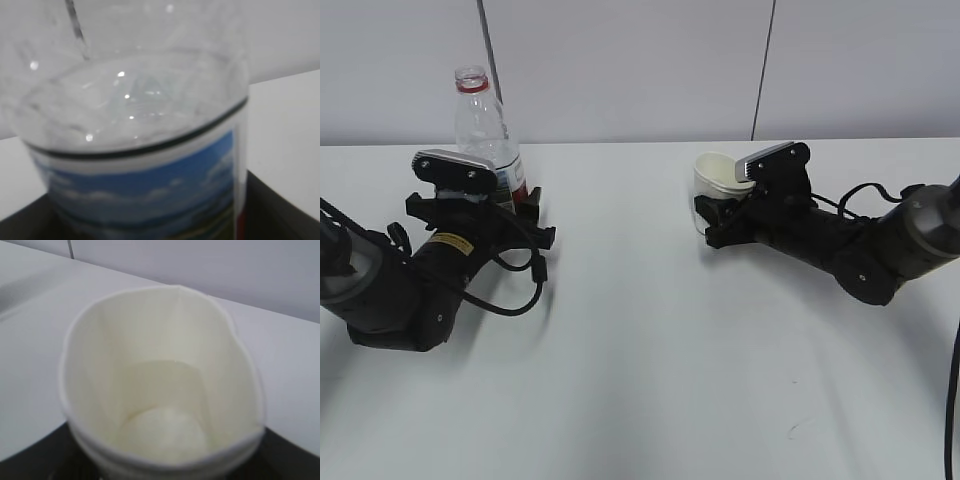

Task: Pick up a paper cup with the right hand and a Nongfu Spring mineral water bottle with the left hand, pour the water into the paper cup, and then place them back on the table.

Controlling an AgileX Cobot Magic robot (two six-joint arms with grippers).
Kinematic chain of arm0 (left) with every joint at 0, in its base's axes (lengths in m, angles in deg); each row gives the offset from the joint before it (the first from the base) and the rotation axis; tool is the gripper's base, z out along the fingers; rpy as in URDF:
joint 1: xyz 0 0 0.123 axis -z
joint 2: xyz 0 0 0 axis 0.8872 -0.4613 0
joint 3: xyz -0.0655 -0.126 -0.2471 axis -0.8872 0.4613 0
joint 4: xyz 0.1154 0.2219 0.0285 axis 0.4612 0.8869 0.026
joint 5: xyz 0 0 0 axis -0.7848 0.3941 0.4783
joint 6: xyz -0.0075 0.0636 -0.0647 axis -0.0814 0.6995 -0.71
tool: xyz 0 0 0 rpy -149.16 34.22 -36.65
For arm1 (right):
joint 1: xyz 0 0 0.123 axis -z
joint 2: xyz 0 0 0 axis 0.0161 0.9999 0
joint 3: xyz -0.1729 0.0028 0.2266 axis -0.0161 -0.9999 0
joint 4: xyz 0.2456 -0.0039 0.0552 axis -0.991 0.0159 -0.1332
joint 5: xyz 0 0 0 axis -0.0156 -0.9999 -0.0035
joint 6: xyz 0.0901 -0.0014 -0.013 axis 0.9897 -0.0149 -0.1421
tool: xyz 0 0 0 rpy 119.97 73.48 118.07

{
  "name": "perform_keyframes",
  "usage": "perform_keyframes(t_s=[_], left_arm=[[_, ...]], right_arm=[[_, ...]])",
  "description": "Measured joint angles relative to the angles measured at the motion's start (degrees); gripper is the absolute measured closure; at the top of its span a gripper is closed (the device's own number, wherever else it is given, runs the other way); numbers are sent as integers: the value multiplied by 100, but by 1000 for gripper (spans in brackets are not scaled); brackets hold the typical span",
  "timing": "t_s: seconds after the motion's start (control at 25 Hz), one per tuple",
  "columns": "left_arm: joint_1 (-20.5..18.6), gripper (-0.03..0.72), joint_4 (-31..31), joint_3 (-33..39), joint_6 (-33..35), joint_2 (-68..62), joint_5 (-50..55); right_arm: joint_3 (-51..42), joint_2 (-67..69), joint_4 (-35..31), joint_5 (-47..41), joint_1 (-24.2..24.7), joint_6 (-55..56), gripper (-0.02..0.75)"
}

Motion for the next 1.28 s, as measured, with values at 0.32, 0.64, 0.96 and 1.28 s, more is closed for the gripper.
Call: perform_keyframes(t_s=[0.32,0.64,0.96,1.28], left_arm=[[0,186,0,0,0,0,4],[0,186,0,0,0,0,8],[0,186,-4,0,4,0,8],[0,186,-4,0,4,0,8]], right_arm=[[0,0,-4,47,0,0,189],[0,0,-13,65,0,0,184],[-298,0,-17,485,0,0,183],[-603,-88,-228,525,0,0,182]])
